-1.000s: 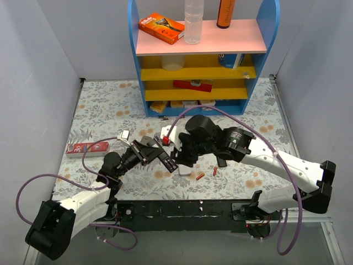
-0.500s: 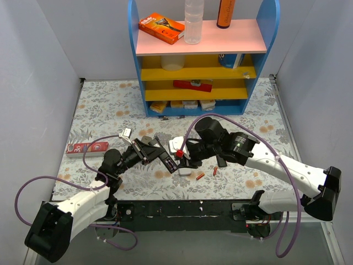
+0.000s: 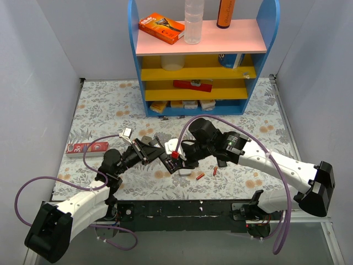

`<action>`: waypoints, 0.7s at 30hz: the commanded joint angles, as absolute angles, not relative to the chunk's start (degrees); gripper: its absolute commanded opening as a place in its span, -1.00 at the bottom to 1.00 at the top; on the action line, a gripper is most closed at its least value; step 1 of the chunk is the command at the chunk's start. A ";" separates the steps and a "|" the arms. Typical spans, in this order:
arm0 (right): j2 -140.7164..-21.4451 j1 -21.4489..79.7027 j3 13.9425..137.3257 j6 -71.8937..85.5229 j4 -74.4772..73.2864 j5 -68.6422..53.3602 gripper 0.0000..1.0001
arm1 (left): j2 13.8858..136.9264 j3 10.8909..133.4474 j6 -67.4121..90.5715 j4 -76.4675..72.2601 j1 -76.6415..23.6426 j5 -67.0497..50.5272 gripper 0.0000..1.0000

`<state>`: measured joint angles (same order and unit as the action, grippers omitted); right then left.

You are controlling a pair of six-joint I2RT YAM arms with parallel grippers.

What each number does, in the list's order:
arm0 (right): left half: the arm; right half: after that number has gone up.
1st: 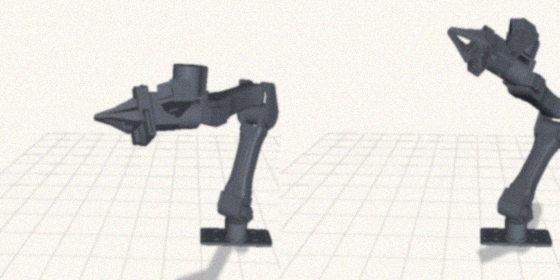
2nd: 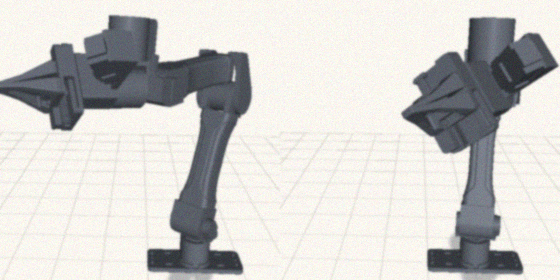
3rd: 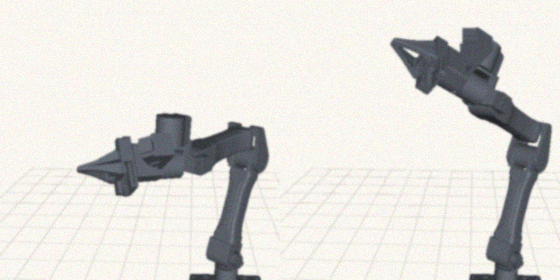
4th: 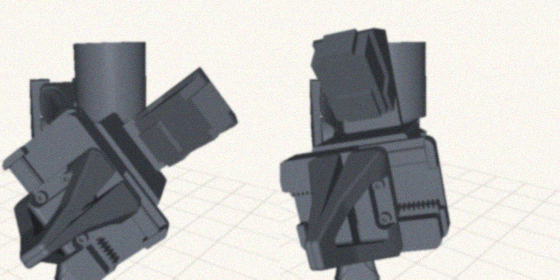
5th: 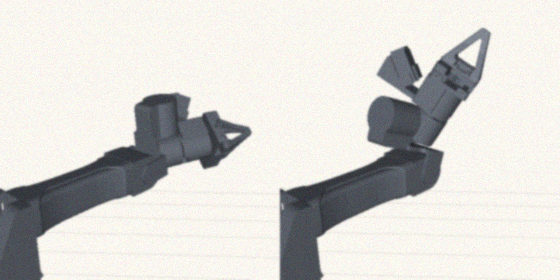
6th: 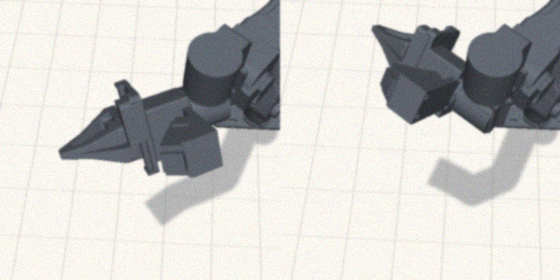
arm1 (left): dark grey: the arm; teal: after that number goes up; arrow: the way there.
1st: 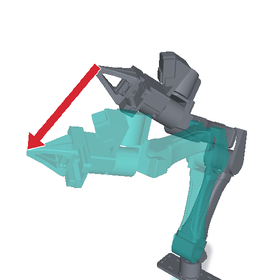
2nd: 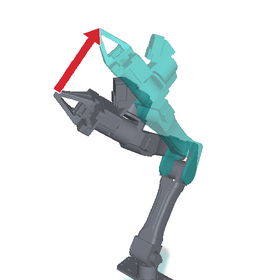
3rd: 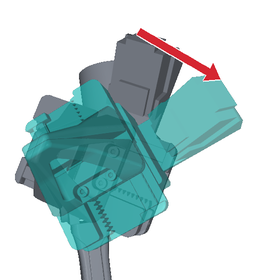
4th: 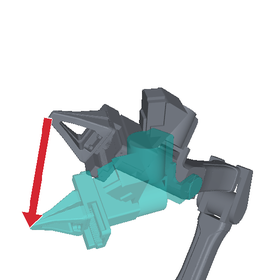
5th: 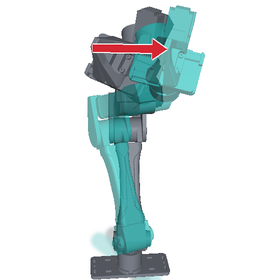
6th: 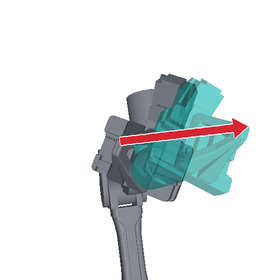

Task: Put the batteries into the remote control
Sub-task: Load the battery into the remote control.

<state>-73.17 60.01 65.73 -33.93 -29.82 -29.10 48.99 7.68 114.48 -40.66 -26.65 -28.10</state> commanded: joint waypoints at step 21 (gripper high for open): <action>-76.11 59.68 64.34 -32.96 -26.81 -27.95 -0.34 | 48.16 9.58 124.80 -42.98 -26.81 -29.27 -1.00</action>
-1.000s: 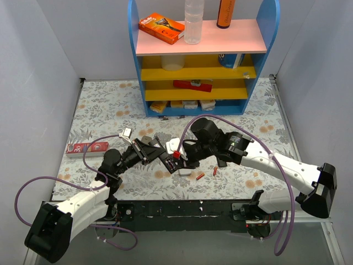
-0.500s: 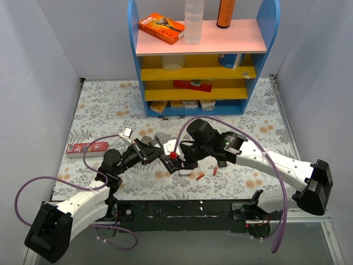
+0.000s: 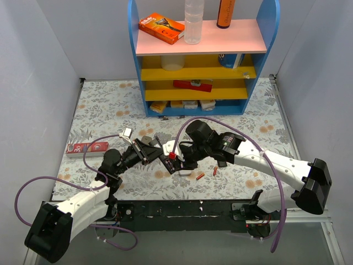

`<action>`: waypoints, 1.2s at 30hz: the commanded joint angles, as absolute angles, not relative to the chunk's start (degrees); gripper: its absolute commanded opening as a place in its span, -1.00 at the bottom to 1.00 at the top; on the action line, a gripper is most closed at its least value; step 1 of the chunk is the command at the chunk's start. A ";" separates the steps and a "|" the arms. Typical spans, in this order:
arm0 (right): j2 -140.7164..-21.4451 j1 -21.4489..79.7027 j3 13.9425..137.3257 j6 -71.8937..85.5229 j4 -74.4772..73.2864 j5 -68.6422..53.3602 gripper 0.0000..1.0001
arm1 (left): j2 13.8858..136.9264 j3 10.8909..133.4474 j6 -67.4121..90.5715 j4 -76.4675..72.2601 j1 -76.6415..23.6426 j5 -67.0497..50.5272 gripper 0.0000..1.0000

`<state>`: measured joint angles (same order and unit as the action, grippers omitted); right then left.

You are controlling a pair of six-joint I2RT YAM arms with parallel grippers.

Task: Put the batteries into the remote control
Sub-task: Load the battery into the remote control.

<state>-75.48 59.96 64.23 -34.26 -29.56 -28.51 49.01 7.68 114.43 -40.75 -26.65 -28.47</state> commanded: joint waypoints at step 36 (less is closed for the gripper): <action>-84.11 59.68 67.23 -22.85 -21.62 -11.78 -0.72 | 47.81 8.79 128.41 -46.84 -26.81 -30.59 -1.00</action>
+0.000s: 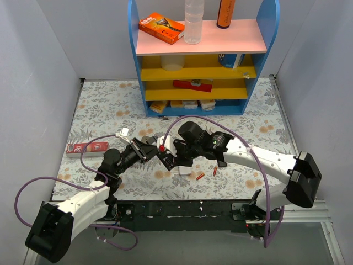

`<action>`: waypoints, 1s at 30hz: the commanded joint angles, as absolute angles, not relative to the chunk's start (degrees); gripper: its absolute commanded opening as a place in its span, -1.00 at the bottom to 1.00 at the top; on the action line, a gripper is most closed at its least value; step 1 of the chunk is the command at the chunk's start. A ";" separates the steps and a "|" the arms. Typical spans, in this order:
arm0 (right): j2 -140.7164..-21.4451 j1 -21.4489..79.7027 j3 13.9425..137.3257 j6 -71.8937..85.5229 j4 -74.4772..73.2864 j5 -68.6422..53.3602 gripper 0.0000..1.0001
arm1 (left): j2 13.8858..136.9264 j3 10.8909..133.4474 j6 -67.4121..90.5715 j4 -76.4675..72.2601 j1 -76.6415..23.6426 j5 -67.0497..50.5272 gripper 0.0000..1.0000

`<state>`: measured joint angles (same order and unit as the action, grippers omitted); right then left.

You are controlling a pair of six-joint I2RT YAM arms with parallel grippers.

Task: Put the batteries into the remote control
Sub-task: Load the battery into the remote control.

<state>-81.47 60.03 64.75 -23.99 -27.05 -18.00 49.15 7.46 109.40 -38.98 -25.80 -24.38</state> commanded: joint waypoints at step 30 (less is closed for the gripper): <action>-75.86 51.35 59.18 5.96 -24.78 5.71 0.03 | 39.73 13.62 100.29 -23.92 -26.81 -20.39 -1.00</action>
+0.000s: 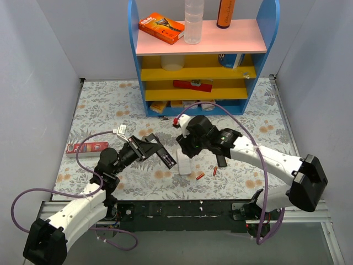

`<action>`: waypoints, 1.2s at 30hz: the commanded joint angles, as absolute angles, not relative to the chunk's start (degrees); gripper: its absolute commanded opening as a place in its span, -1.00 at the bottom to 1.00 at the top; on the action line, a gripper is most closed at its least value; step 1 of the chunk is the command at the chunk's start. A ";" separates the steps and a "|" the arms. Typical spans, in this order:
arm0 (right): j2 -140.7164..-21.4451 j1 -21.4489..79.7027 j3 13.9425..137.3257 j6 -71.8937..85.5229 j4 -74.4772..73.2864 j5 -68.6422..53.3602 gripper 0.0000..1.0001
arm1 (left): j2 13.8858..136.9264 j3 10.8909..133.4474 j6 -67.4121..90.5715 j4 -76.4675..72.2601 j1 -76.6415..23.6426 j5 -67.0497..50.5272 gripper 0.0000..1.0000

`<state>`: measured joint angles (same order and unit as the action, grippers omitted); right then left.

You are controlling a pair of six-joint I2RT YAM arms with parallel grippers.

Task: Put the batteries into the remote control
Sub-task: Load the battery into the remote control, then pick up the battery cover at the center of the board.

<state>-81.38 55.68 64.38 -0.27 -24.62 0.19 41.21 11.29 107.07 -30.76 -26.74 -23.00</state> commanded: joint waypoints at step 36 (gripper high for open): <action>-79.98 30.23 40.34 14.06 -23.29 9.23 0.03 | 46.05 10.90 99.40 -28.65 -26.81 -23.99 -1.00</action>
